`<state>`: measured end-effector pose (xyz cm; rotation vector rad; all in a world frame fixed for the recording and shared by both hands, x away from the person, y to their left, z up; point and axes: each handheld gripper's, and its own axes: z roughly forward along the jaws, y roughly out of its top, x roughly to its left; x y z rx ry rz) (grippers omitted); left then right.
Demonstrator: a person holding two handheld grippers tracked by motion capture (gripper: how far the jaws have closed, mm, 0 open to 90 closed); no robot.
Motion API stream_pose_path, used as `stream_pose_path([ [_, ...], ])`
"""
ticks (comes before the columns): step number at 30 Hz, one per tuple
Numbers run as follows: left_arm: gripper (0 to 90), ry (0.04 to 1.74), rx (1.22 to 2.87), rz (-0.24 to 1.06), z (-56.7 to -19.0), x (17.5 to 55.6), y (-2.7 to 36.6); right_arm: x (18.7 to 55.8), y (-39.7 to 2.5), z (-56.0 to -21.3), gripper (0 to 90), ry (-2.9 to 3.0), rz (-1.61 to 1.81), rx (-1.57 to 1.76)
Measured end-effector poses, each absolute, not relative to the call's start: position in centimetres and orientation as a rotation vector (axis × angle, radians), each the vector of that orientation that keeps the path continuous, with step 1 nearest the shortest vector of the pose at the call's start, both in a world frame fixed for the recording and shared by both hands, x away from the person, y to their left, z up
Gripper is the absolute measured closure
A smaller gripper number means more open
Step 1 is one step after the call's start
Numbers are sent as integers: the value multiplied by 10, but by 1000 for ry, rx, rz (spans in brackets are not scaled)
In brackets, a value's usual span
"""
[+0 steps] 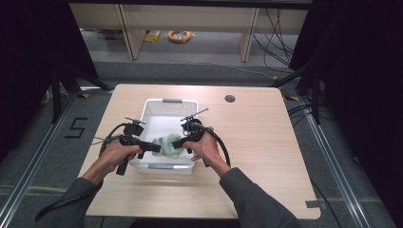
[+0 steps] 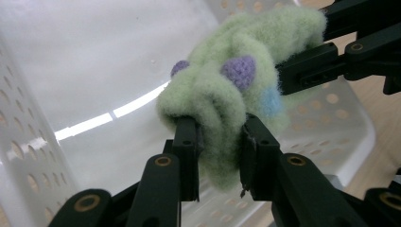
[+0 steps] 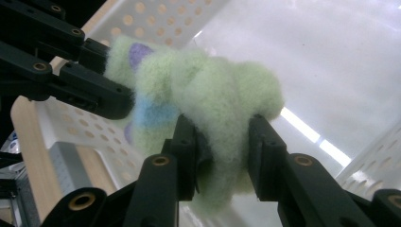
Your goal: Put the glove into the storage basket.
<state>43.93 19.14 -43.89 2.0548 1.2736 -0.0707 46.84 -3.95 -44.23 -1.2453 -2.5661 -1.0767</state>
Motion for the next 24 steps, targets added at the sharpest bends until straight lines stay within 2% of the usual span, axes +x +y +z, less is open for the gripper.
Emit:
stream_pose_path([
  [19, 693, 1278, 2170, -49, -455, 447, 185, 476, -29, -451, 647, -2645, -914, -1246],
  [24, 684, 1291, 2182, -47, -459, 448, 184, 477, -27, -452, 570, -2721, -876, -1199],
])
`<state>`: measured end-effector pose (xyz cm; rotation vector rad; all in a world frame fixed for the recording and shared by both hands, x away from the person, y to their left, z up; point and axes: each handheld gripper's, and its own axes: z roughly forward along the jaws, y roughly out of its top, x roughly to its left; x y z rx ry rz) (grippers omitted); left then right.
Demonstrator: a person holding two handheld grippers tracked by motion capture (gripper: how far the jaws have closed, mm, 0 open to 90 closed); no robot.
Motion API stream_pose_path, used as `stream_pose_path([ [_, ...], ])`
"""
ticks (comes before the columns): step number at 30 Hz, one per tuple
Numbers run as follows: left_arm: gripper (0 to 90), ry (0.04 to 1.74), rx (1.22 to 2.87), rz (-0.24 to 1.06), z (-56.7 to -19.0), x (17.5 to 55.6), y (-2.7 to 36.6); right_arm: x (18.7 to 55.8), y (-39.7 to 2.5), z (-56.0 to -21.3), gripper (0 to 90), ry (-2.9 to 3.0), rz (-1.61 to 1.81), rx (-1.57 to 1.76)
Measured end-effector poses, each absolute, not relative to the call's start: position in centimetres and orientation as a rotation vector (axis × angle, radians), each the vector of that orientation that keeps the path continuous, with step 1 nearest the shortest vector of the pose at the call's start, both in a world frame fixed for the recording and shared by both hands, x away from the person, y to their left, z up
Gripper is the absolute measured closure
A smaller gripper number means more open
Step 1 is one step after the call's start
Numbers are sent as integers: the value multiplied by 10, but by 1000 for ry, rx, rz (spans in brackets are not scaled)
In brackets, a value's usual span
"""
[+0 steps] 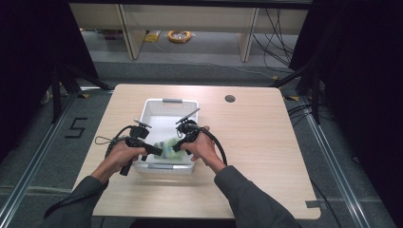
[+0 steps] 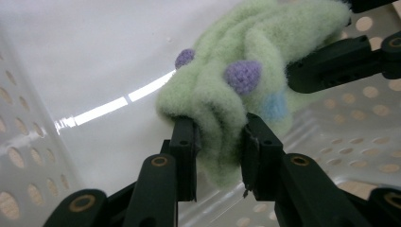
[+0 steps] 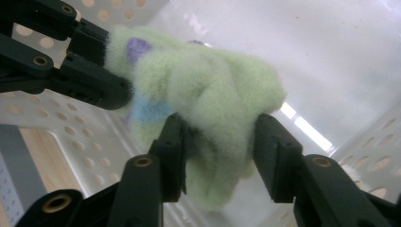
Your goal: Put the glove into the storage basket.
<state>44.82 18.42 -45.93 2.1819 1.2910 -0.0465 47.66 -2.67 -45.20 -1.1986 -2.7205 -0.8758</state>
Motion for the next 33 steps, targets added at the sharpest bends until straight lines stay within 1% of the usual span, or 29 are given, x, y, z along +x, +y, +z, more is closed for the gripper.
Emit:
stream_pose_path([
  [3, 658, 1305, 2183, -34, -459, 448, 184, 478, -26, -451, 512, -2738, -862, -1194],
  [6, 590, 1310, 2188, -11, -457, 449, 186, 479, -27, -447, 469, -2726, -882, -1194],
  [9, 545, 1325, 2168, 4, -455, 449, 186, 479, -29, -440, 455, -2731, -896, -1201],
  [10, 531, 1357, 2127, 24, -454, 447, 185, 479, -29, -438, 449, -2733, -910, -1196],
  [12, 497, 1361, 2113, 35, -451, 448, 186, 479, -31, -432, 444, -2730, -934, -1197],
  [14, 491, 1361, 2097, 62, -449, 448, 188, 479, -33, -429, 444, -2732, -949, -1193],
  [16, 496, 1359, 2094, 58, -447, 447, 189, 479, -35, -427, 442, -2736, -963, -1181],
  [23, 467, 1340, 2081, 55, -443, 439, 188, 477, -44, -423, 433, -2726, -977, -1182],
  [30, 413, 1324, 2037, 60, -435, 433, 190, 473, -51, -418, 423, -2718, -999, -1167],
  [33, 376, 1341, 2013, 57, -434, 432, 191, 472, -53, -417, 414, -2728, -1023, -1140],
])
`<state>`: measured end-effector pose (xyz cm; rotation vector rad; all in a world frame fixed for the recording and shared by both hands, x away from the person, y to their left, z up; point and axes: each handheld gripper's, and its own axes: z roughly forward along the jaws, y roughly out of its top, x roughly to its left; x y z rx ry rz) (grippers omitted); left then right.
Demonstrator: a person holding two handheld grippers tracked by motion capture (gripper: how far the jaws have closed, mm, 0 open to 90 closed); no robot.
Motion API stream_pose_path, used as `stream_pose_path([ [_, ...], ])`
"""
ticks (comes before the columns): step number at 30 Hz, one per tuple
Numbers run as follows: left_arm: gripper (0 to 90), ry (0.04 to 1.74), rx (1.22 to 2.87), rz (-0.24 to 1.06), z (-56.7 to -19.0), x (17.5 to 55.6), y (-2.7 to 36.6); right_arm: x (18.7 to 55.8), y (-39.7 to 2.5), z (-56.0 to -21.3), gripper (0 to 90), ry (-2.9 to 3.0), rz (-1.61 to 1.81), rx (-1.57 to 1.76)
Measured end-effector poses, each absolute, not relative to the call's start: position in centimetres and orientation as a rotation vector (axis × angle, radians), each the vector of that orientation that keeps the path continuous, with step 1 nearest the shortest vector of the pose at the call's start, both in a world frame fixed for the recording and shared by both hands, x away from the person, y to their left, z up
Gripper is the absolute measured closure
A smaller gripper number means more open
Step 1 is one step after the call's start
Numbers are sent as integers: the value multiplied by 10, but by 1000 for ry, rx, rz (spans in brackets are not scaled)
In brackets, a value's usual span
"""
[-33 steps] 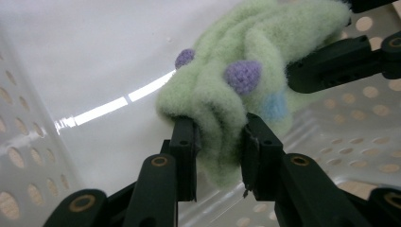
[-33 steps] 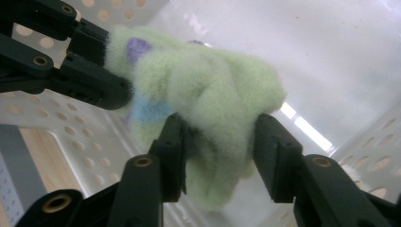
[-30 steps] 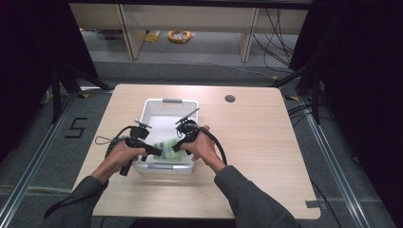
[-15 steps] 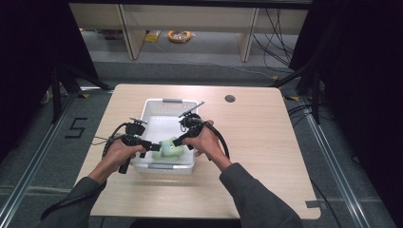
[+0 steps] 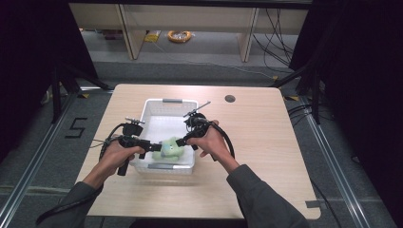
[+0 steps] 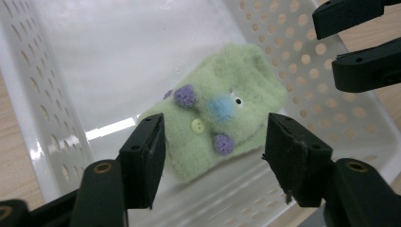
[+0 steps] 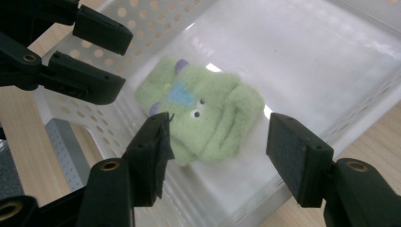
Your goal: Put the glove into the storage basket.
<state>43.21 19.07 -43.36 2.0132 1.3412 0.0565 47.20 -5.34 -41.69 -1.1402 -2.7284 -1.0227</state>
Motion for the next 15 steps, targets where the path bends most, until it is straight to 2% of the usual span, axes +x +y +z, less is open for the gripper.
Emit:
stream_pose_path([
  [15, 331, 1290, 1981, 41, -431, 414, 184, 455, -78, -408, 377, -2705, -1080, -1140],
])
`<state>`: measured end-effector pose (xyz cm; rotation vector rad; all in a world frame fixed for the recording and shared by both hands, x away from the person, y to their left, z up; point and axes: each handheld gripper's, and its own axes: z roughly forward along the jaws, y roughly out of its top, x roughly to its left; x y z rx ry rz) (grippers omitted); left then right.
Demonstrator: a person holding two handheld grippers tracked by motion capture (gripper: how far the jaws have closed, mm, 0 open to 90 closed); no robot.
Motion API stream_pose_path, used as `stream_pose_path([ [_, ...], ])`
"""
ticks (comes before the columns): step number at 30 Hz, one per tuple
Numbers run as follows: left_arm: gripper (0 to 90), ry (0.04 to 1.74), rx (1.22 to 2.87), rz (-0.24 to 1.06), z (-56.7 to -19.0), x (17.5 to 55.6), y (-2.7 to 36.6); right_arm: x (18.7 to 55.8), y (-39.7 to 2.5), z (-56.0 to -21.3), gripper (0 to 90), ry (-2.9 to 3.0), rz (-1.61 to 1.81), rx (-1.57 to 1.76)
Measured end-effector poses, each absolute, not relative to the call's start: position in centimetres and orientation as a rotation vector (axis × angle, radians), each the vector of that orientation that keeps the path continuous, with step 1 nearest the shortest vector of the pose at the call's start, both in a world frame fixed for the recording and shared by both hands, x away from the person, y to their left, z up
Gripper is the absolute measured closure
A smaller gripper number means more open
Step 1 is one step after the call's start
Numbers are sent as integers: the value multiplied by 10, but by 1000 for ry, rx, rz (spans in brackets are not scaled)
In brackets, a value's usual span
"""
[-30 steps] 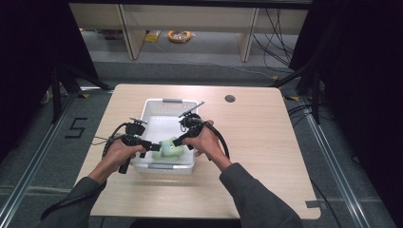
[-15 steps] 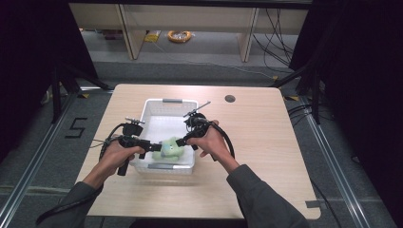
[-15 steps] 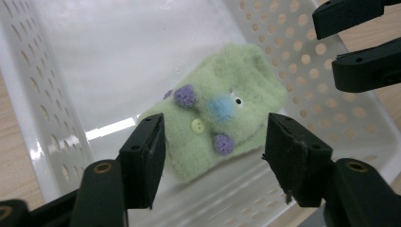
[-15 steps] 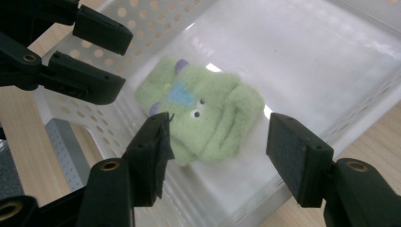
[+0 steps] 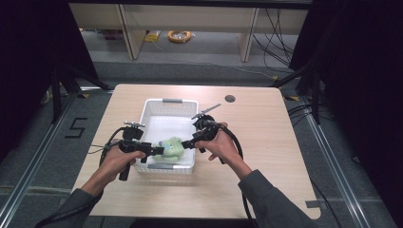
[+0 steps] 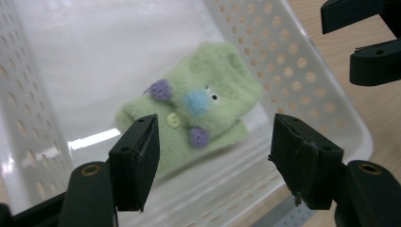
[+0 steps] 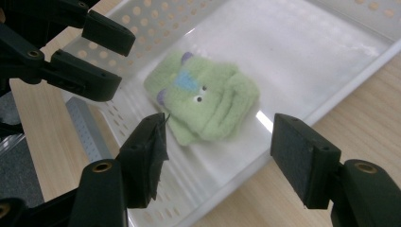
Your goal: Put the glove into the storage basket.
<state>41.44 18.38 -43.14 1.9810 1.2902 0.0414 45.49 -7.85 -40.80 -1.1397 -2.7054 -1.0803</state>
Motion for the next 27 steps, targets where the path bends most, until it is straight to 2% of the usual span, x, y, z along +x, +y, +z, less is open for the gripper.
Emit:
stream_pose_path([
  [27, 258, 1084, 1952, 24, -414, 363, 146, 431, -130, -401, 332, -2668, -1231, -1124],
])
